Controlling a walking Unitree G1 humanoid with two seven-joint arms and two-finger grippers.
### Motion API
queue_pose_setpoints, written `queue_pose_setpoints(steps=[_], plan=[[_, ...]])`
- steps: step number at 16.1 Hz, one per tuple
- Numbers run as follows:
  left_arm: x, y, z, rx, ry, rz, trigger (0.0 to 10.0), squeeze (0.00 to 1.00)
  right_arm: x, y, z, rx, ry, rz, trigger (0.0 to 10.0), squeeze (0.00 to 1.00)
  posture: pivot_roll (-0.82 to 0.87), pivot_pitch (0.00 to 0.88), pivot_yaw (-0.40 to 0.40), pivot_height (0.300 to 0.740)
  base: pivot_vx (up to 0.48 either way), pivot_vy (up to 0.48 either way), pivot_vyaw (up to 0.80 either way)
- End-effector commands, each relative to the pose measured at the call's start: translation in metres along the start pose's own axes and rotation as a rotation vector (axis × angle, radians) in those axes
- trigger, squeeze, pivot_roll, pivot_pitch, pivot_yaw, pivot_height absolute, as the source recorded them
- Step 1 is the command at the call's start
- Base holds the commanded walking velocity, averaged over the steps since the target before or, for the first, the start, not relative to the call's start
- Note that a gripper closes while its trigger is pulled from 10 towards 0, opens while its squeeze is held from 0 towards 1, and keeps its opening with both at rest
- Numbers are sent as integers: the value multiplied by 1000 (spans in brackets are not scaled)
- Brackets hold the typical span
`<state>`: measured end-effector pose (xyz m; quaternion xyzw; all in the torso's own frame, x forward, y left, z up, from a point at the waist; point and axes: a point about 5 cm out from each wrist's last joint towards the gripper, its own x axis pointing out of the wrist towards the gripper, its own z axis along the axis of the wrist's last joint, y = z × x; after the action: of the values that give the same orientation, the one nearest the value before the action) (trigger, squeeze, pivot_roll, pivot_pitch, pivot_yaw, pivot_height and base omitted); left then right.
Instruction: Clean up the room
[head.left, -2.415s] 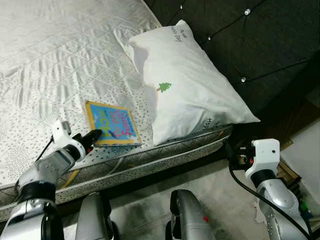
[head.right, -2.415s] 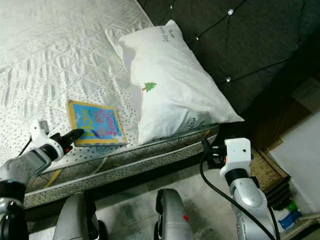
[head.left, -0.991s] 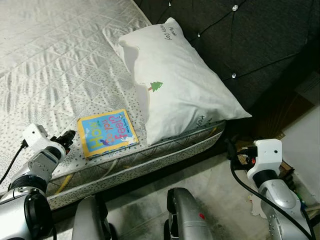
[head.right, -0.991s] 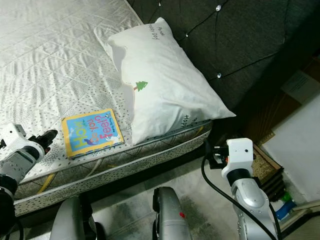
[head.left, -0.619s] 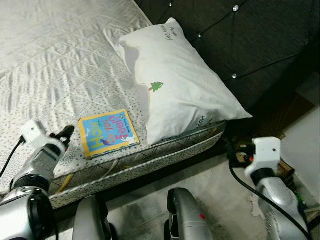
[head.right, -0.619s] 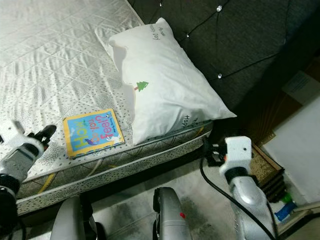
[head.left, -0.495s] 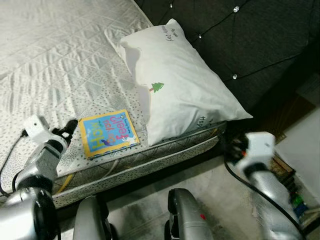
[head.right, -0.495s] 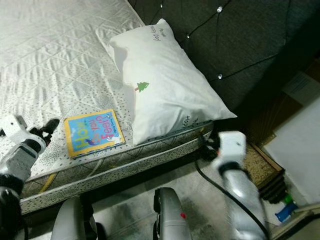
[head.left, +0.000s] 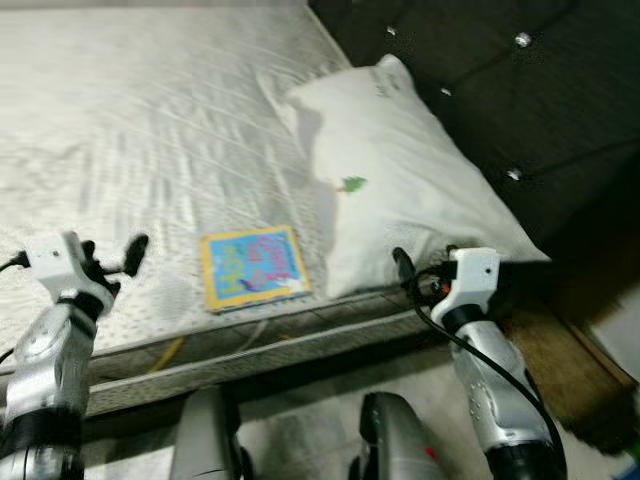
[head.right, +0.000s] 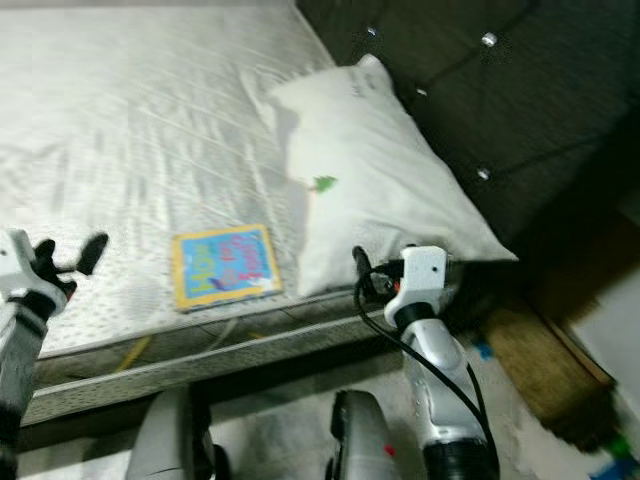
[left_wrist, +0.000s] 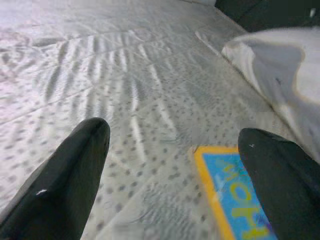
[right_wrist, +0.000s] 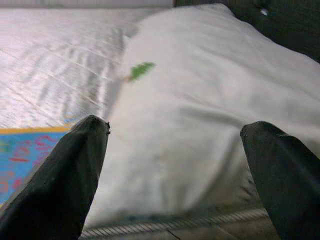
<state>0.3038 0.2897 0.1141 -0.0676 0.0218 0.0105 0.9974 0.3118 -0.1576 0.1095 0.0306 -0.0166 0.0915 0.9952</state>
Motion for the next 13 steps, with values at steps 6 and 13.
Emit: queue_pose_setpoints(steps=[6, 13], plan=[[-40, -52, 0, 144, -96, -10, 10000, 1000, 19, 16, 6, -43, 29, 56, 10000, 0, 24, 0, -68, 596, 0, 0, 0], [-49, -70, -5, 107, -157, 145, 10000, 0, 29, 28, 21, -49, -19, 142, 10000, 0, -3, 0, -87, 596, 0, 0, 0]])
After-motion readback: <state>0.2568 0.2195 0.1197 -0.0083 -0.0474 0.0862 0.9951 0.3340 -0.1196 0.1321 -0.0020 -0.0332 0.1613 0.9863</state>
